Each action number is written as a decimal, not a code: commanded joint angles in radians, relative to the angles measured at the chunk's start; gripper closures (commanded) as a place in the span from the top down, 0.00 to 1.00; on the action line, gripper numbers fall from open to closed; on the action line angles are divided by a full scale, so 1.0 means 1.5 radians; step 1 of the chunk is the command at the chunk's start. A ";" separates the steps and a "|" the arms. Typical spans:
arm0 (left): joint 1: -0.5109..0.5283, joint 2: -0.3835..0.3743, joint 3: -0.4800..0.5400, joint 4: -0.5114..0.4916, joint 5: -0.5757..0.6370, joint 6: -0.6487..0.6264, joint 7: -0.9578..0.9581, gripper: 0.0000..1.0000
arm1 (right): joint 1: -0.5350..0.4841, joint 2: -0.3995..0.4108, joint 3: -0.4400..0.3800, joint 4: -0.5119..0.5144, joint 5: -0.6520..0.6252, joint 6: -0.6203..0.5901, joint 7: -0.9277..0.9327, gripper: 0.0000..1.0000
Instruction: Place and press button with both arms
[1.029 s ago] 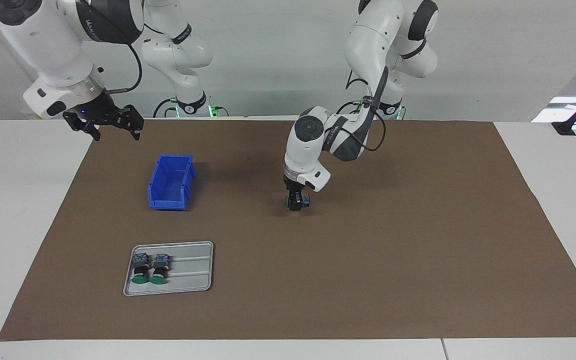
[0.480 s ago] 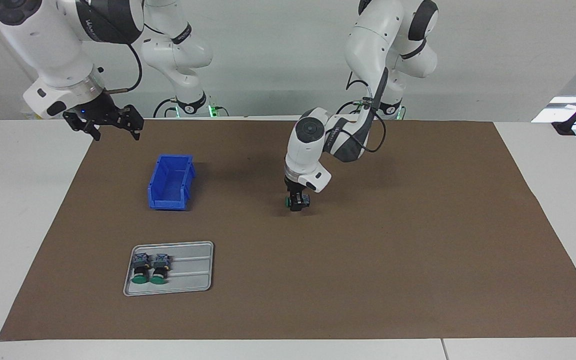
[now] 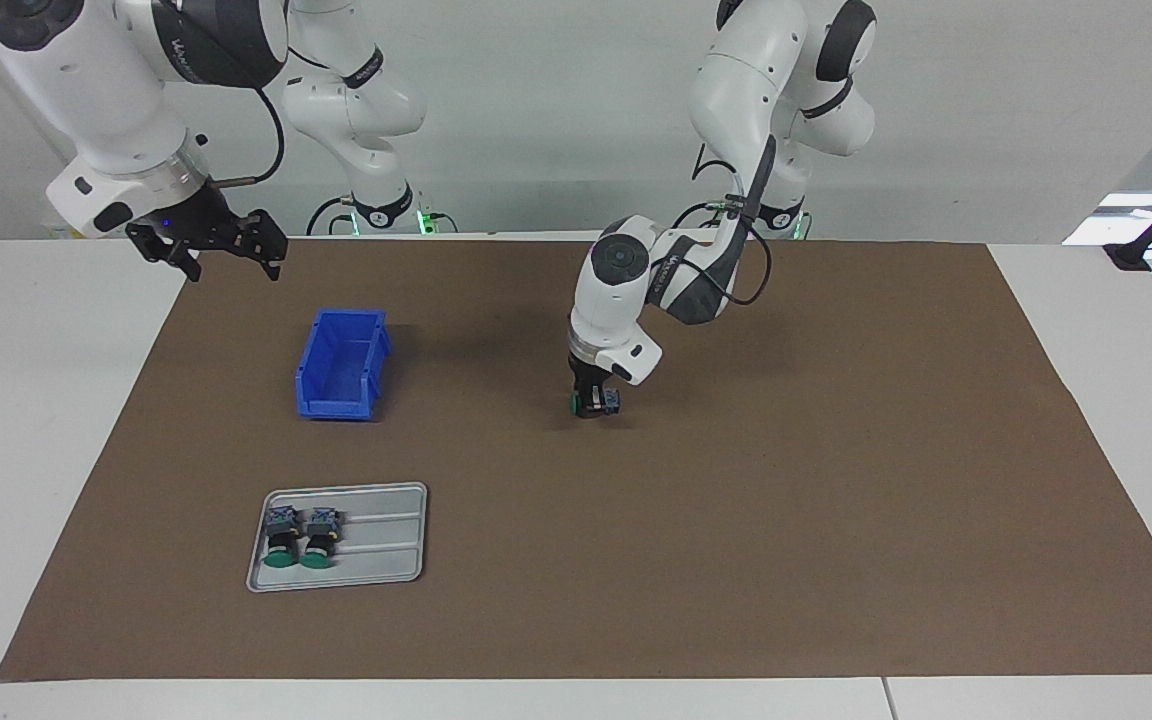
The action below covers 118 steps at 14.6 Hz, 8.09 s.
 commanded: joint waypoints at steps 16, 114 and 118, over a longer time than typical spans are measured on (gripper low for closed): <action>0.057 -0.123 0.005 -0.075 -0.022 0.004 0.078 0.15 | -0.005 -0.017 0.000 -0.018 0.015 0.000 -0.012 1.00; 0.201 -0.312 0.014 -0.348 -0.709 0.077 0.949 0.28 | -0.005 -0.017 0.000 -0.018 0.015 0.000 -0.012 1.00; 0.201 -0.288 0.014 -0.289 -0.547 0.076 0.899 0.19 | -0.005 -0.017 0.000 -0.018 0.015 0.000 -0.012 1.00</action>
